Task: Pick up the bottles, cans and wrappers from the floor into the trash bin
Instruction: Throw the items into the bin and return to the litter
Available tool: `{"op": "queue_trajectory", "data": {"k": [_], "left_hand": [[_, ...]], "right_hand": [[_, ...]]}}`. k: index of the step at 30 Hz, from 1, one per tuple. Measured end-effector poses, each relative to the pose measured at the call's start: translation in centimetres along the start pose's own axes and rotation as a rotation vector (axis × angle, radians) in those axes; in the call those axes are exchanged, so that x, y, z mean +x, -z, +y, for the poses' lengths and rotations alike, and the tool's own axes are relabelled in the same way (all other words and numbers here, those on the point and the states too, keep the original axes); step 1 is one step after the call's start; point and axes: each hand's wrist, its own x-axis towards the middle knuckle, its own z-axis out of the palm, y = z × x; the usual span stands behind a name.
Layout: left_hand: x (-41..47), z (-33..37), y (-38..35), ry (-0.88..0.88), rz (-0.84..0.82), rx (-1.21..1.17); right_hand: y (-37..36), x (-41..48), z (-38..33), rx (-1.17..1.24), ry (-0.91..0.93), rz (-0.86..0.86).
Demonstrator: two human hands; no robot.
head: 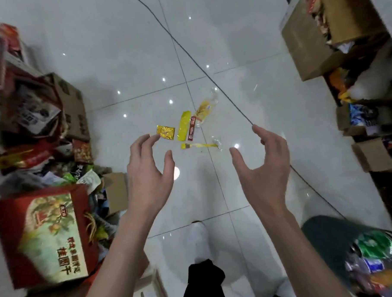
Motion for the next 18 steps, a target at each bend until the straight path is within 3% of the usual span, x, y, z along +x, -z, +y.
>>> {"op": "queue_trajectory", "data": {"k": [9, 18], "left_hand": [[8.2, -4.6, -1.5, 0.051, 0.031, 0.015], [20.6, -9.6, -11.8, 0.076, 0.027, 0.02]], "right_hand": [[-6.9, 7.3, 1.2, -0.031, 0.035, -0.055], [-17.8, 18.1, 9.1, -0.04, 0.038, -0.108]]}}
